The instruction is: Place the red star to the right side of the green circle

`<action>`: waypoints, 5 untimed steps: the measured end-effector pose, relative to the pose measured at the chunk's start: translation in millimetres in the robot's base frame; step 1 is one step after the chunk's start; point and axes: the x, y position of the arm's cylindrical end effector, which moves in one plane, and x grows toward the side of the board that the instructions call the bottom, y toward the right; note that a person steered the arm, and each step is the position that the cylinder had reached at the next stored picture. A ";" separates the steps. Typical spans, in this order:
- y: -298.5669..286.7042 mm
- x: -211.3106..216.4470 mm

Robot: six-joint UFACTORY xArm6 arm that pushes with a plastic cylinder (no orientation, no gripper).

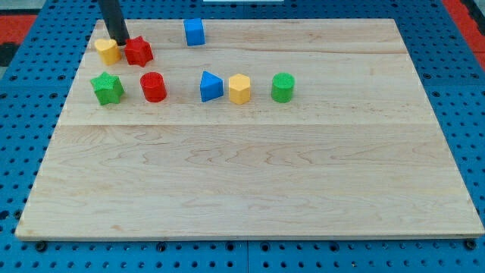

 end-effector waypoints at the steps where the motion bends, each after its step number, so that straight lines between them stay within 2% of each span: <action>1: 17.5 21.9; 2: 124.9 27.0; 3: 239.4 59.2; 4: 240.3 34.8; 5: 193.4 -14.1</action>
